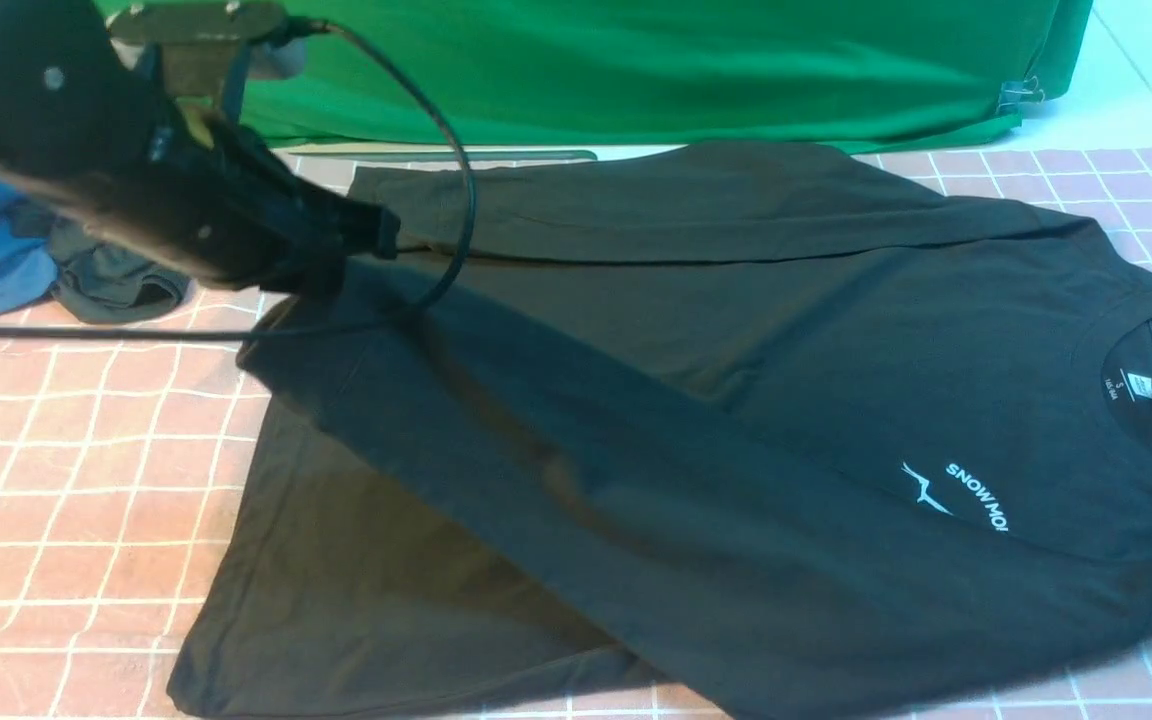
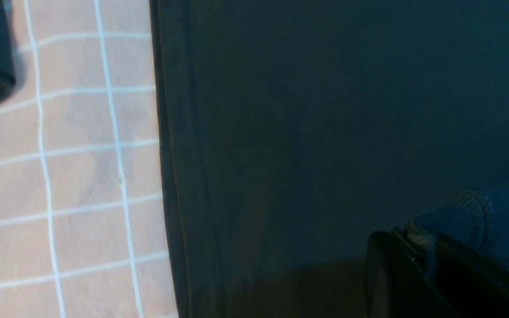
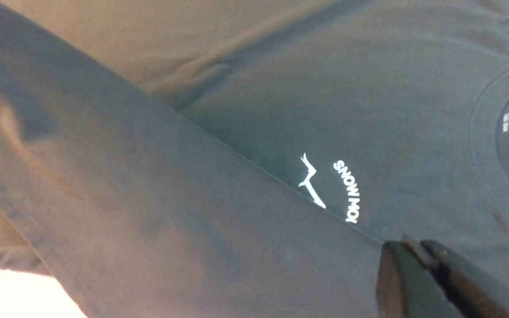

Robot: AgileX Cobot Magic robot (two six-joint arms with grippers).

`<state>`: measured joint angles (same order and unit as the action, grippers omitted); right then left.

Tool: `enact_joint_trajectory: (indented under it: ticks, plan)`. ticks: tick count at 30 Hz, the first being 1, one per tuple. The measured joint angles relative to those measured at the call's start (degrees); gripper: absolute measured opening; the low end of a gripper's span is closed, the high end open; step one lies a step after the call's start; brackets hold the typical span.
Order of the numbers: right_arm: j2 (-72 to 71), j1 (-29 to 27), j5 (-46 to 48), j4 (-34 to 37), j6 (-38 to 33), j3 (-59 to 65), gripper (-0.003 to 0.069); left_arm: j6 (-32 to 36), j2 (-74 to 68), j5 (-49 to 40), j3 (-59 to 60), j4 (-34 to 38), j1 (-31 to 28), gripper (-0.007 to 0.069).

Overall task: Fold a long-sleeved shirt over a pink coffee tablecloth.
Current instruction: 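Fold the left side of the black T-shirt inward over its body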

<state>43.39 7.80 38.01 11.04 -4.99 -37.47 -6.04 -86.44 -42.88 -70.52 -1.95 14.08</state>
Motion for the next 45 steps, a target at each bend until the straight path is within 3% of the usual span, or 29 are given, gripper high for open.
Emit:
enact_joint_trajectory:
  ticks: [10,21,28,38,41,45]
  plan:
    - [0.0,0.0,-0.7,0.0,0.0,0.0,0.007,-4.9,-9.3,8.5,-1.1,-8.5,0.0,0.0048]
    - [0.0,0.0,-1.0,0.0,0.0,0.0,0.0075,-16.3,-17.2,12.5,-1.1,-19.9,0.0,0.0048]
    - [0.0,0.0,-1.0,0.0,0.0,0.0,0.0084,-16.9,-19.3,19.2,-1.2,-21.9,0.0,0.0048]
    - [0.0,0.0,-1.0,0.0,0.0,0.0,0.009,-18.7,-21.7,20.3,-1.2,-23.6,-0.4,0.0058]
    - [0.0,0.0,-1.0,0.0,0.0,0.0,0.0091,-20.0,-21.7,21.5,-1.2,-24.9,-0.4,0.0113]
    - [0.0,0.0,-1.0,0.0,0.1,0.0,0.0091,-22.3,-21.7,22.0,-2.1,-26.9,-0.4,0.0257]
